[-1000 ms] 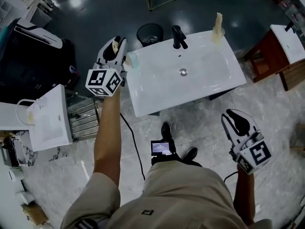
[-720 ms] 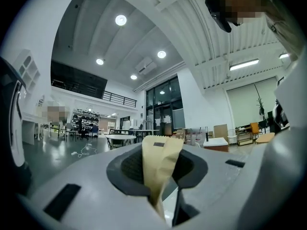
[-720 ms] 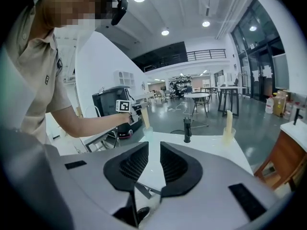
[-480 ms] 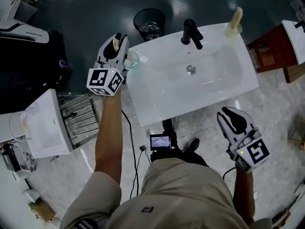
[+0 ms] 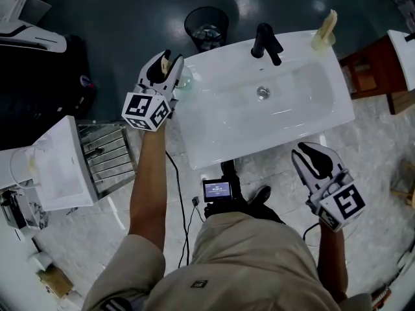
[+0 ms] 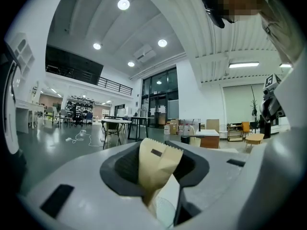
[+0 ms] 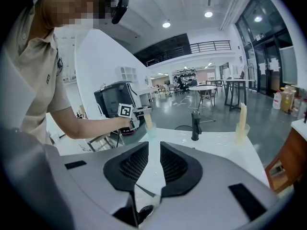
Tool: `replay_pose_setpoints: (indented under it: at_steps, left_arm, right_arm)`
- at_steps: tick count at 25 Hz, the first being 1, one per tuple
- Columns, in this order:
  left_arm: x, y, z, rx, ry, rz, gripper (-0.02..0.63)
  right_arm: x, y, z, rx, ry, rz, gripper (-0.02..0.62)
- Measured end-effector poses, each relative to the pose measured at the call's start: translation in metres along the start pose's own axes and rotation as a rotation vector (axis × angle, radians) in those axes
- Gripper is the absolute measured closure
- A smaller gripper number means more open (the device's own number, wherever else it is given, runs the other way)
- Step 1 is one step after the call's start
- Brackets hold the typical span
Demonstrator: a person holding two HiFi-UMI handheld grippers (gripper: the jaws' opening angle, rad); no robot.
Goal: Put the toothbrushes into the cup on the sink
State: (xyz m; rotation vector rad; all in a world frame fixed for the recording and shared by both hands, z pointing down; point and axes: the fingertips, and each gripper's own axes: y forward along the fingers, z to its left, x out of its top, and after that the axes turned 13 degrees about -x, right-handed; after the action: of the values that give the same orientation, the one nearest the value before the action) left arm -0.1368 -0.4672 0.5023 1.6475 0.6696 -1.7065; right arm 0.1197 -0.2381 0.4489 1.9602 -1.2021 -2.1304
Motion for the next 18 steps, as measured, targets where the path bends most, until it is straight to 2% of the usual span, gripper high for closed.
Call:
replay_pose_setpoints:
  at_steps: [5, 9, 14, 18]
  left_arm:
    - [0.002, -0.012, -0.001, 0.020, 0.018, 0.012, 0.441]
    - [0.019, -0.030, 0.003, 0.065, 0.055, 0.006, 0.430]
    - [0.056, -0.053, -0.004, 0.099, 0.119, -0.021, 0.430]
    - [0.101, -0.064, -0.031, 0.088, 0.186, -0.055, 0.430]
  right_arm:
    - [-0.009, -0.008, 0.003, 0.006, -0.007, 0.019, 0.520]
    - [-0.010, -0.016, 0.010, 0.013, -0.009, 0.010, 0.522]
    - [-0.007, -0.027, 0.022, 0.035, -0.011, -0.012, 0.520]
    - [0.005, -0.042, 0.030, 0.061, 0.001, -0.060, 0.521]
